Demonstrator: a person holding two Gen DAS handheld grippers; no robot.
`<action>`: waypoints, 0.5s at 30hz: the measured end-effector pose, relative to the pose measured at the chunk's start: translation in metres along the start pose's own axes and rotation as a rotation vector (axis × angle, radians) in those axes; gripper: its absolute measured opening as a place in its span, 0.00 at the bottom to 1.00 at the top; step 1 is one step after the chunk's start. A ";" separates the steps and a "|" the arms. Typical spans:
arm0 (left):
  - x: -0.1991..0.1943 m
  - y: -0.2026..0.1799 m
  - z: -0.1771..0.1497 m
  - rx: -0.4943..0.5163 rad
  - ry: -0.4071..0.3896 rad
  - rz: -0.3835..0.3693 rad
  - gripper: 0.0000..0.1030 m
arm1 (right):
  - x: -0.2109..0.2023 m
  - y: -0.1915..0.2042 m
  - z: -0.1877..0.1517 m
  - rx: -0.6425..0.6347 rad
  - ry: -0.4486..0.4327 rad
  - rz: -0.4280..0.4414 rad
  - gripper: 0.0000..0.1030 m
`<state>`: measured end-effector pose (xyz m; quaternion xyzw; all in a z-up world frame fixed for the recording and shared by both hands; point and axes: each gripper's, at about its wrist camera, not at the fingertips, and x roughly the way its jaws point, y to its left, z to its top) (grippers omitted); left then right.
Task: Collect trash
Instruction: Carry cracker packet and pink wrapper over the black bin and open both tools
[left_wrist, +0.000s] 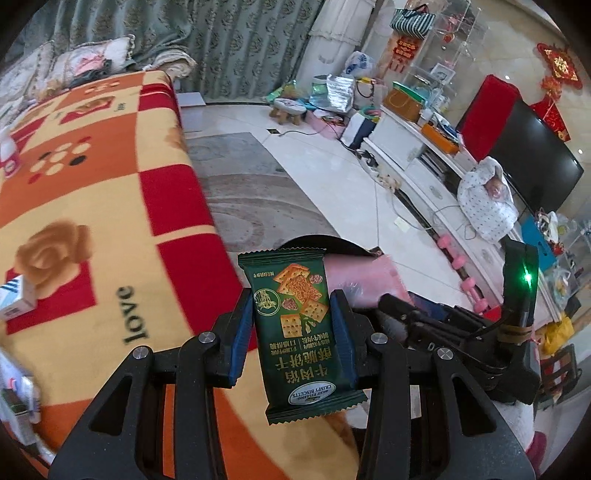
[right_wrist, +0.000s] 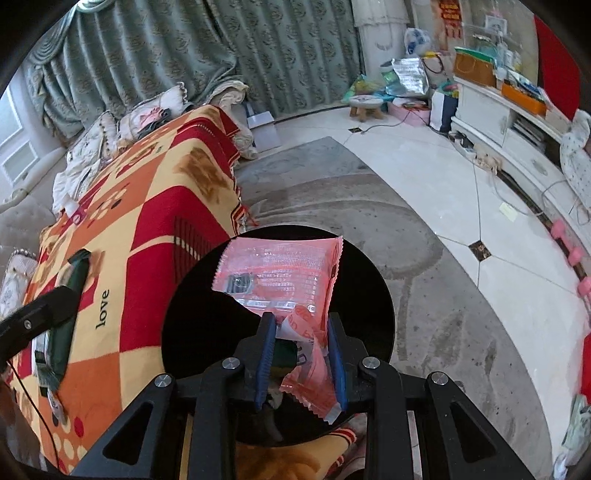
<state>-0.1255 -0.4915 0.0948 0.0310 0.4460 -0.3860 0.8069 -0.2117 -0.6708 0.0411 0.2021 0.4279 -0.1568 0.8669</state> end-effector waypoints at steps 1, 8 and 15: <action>0.003 -0.001 0.000 -0.002 0.005 -0.010 0.38 | 0.002 -0.002 0.001 0.010 0.002 -0.001 0.38; 0.019 -0.007 -0.002 -0.004 0.021 -0.036 0.47 | 0.001 -0.016 -0.001 0.066 -0.006 0.014 0.46; 0.018 -0.005 -0.006 0.000 0.026 -0.003 0.49 | 0.003 -0.018 -0.007 0.065 0.014 0.017 0.47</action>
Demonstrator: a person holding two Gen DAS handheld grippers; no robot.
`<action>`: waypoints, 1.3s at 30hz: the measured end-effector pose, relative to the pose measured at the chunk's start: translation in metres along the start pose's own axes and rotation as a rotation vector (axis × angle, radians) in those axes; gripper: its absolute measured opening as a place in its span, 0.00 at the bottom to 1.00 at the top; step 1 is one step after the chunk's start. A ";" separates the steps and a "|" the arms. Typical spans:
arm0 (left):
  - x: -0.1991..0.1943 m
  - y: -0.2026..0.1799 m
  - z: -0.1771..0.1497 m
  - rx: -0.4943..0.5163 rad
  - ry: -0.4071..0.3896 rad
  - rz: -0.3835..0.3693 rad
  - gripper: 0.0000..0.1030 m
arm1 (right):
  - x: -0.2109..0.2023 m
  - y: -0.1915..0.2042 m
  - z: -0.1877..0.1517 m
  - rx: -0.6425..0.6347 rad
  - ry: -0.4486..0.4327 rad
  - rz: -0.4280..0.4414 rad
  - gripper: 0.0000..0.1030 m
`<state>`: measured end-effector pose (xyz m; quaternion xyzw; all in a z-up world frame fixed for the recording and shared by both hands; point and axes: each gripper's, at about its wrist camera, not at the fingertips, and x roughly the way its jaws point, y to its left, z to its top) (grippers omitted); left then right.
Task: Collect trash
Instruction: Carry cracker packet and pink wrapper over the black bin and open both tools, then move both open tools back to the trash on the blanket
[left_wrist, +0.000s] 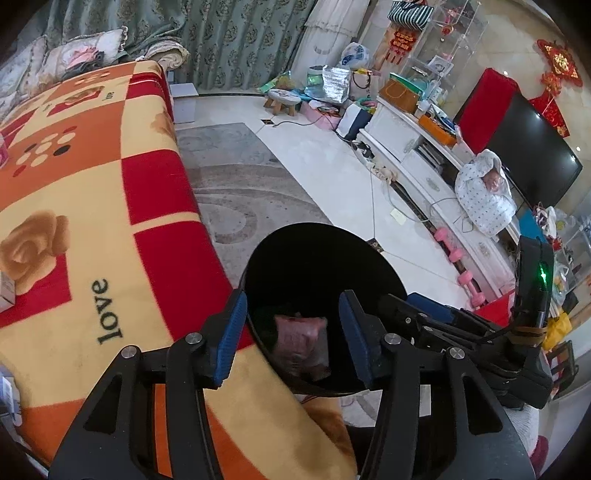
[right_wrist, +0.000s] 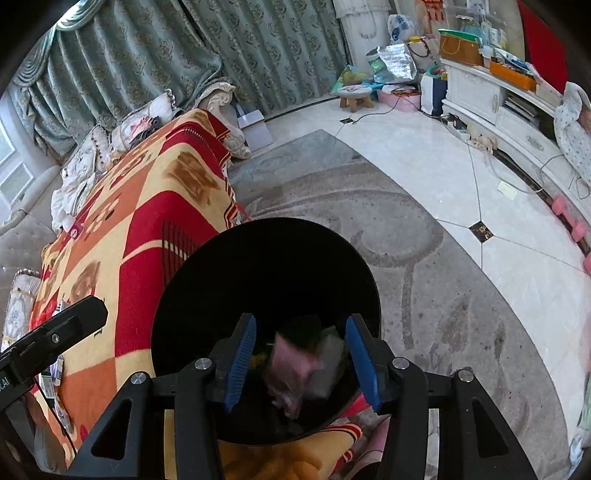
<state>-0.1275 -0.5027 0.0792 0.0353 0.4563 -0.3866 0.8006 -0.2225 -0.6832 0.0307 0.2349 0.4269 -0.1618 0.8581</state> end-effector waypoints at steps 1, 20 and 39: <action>-0.001 0.002 -0.001 -0.001 -0.001 0.005 0.49 | 0.000 0.001 -0.001 -0.004 0.000 0.001 0.47; -0.065 0.062 -0.026 -0.063 -0.079 0.195 0.49 | -0.007 0.074 -0.018 -0.148 0.005 0.048 0.56; -0.149 0.173 -0.064 -0.205 -0.150 0.405 0.49 | 0.001 0.215 -0.037 -0.387 0.037 0.188 0.63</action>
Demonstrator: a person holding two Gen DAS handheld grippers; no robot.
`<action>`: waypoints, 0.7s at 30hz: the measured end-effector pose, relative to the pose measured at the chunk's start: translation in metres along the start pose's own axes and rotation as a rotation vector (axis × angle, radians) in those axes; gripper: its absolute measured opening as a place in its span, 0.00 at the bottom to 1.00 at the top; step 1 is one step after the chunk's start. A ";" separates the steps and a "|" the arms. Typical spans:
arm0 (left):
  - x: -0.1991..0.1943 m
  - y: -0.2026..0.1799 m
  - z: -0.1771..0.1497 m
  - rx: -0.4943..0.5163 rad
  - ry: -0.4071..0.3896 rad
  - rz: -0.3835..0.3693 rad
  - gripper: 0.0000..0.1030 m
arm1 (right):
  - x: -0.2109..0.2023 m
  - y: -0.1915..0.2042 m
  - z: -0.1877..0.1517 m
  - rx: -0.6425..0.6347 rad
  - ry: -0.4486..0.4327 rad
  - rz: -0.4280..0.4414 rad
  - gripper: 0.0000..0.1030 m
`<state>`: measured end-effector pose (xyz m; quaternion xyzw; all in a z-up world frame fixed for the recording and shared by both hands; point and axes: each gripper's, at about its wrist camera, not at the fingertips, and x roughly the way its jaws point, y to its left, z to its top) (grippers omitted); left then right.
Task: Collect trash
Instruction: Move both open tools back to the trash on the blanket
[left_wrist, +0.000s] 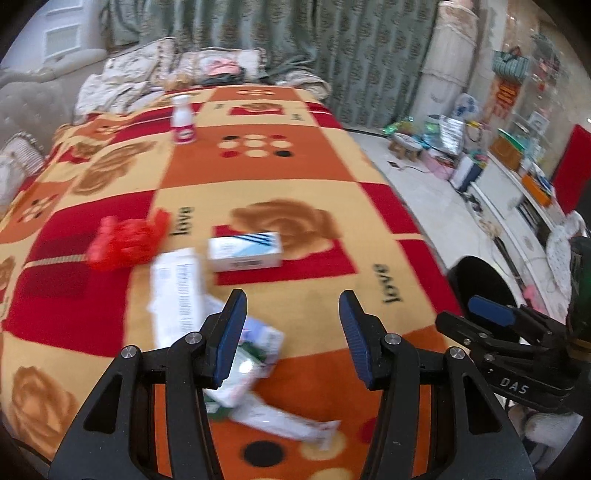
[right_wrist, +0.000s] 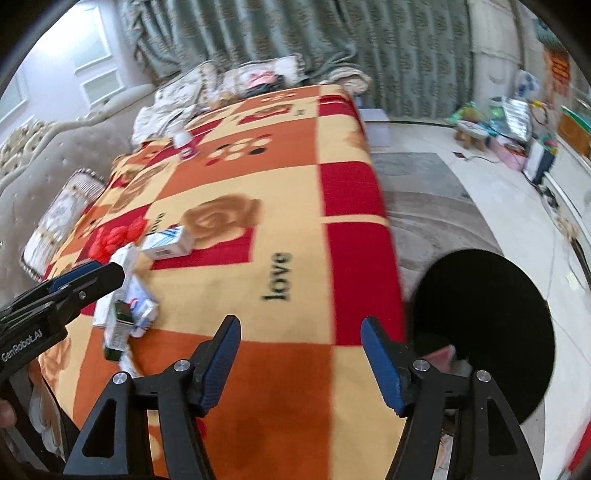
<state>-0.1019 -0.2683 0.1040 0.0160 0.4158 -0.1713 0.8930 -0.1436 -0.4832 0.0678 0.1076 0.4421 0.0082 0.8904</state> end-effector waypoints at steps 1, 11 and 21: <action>-0.001 0.007 0.000 -0.009 -0.003 0.012 0.49 | 0.002 0.004 0.001 -0.006 0.001 0.005 0.63; -0.011 0.064 -0.008 -0.069 -0.012 0.095 0.49 | 0.026 0.060 0.008 -0.103 0.036 0.064 0.64; -0.010 0.124 -0.012 -0.137 0.007 0.123 0.49 | 0.044 0.096 0.017 -0.178 0.061 0.088 0.65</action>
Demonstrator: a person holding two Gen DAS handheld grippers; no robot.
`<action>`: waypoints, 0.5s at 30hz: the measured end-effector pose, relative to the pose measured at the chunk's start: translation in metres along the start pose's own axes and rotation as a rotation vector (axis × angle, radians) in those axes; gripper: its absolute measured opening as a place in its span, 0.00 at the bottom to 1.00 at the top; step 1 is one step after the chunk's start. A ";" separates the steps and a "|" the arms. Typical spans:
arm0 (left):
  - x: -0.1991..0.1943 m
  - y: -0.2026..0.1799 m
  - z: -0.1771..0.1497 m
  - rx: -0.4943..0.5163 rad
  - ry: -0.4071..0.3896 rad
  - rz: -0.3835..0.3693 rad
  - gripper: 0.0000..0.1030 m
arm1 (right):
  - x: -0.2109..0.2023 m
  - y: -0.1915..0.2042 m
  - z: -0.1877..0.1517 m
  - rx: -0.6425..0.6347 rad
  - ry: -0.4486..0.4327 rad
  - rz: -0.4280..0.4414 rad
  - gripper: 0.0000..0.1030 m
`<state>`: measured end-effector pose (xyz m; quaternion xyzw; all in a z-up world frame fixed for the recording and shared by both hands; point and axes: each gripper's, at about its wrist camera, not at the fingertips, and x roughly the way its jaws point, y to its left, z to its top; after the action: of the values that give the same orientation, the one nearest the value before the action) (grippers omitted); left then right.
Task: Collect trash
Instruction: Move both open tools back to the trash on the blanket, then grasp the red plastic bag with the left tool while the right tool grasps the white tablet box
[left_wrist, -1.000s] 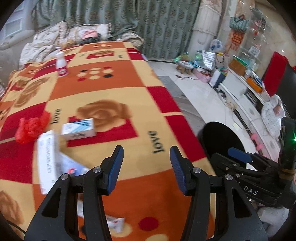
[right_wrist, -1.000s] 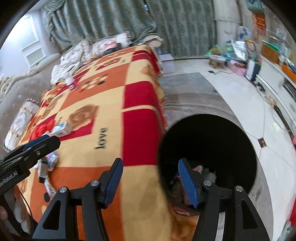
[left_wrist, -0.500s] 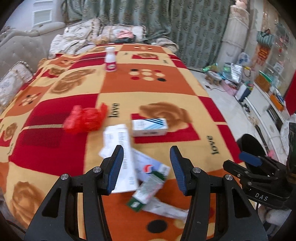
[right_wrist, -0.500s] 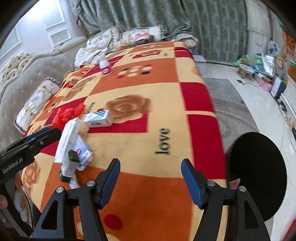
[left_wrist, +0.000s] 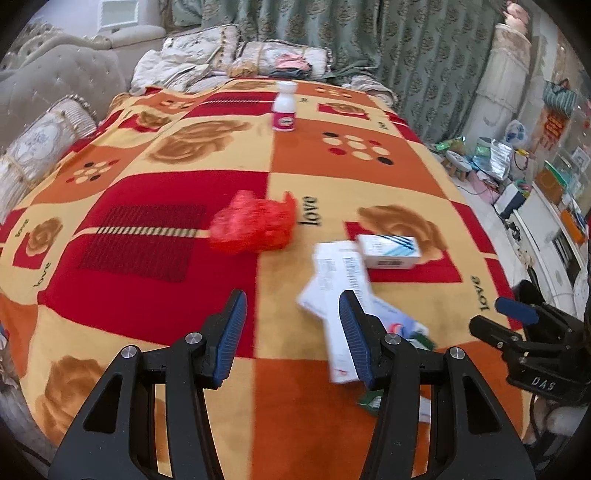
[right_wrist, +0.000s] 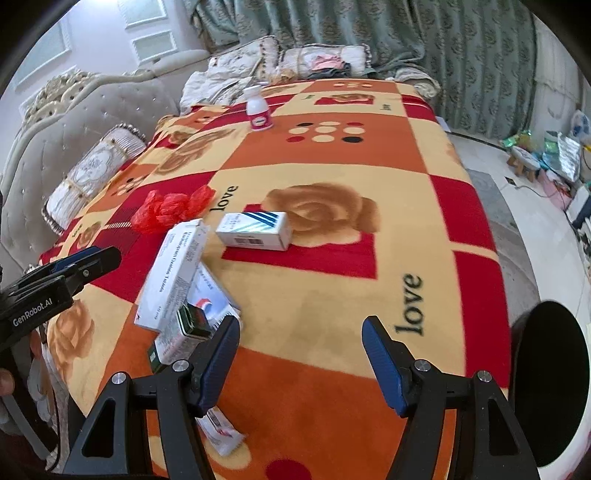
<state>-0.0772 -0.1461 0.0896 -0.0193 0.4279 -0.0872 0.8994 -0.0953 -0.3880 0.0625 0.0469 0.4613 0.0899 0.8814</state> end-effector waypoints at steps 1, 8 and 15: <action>0.002 0.009 0.002 -0.013 -0.002 0.002 0.49 | 0.002 0.002 0.002 -0.007 0.004 0.000 0.65; 0.017 0.053 0.026 -0.122 -0.010 -0.025 0.50 | 0.020 0.016 0.014 -0.035 0.039 0.035 0.67; 0.044 0.058 0.056 -0.117 -0.033 -0.071 0.57 | 0.031 0.046 0.025 -0.078 0.038 0.079 0.68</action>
<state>0.0013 -0.0985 0.0849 -0.0884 0.4164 -0.0937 0.9000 -0.0630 -0.3364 0.0595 0.0288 0.4717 0.1434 0.8696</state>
